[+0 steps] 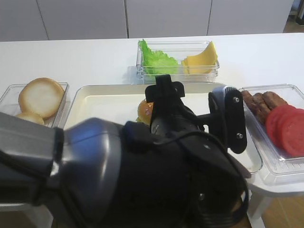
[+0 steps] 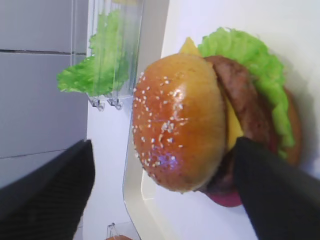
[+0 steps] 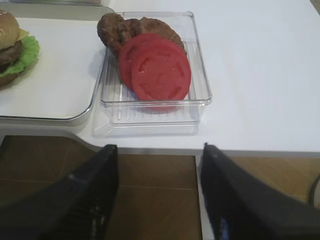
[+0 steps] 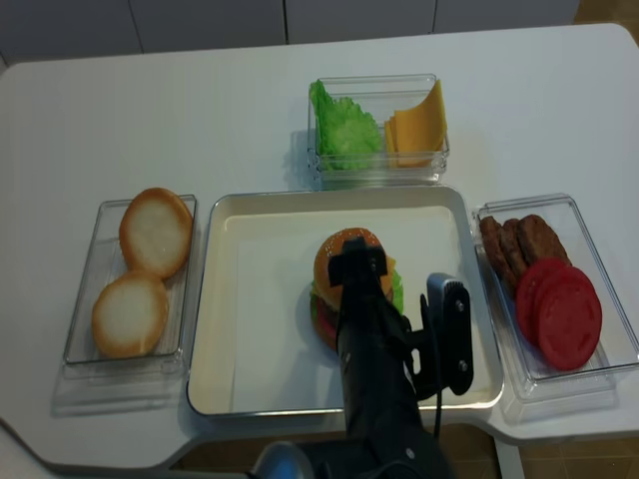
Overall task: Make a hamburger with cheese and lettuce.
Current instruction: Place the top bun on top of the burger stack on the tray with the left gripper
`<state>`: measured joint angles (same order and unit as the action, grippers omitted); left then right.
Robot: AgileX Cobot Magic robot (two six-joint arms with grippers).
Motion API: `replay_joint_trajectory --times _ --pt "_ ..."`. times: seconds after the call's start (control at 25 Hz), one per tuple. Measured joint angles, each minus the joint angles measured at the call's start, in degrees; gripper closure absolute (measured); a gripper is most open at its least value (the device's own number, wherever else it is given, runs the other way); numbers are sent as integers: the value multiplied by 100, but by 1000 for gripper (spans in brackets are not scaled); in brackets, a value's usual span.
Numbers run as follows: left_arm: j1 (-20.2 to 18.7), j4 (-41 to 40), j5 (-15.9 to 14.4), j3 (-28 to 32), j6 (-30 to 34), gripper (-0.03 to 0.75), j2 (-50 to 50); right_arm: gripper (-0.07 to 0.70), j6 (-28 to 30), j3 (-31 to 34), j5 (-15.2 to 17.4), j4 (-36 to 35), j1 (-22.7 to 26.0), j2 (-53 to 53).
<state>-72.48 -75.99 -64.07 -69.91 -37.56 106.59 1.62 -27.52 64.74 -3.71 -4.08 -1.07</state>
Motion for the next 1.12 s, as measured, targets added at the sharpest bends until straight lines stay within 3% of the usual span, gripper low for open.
replay_joint_trajectory --times 0.32,0.56,0.8,1.12 --pt "-31 636 52 0 134 70 -254 232 0 0 0 0 0 0" --pt "76 1321 -171 -29 598 71 -1059 232 0 0 0 0 0 0" --pt "885 2510 -487 -546 1097 74 -1840 232 0 0 0 0 0 0" --pt "2253 3767 -619 -990 1670 75 -2573 232 0 0 0 0 0 0"
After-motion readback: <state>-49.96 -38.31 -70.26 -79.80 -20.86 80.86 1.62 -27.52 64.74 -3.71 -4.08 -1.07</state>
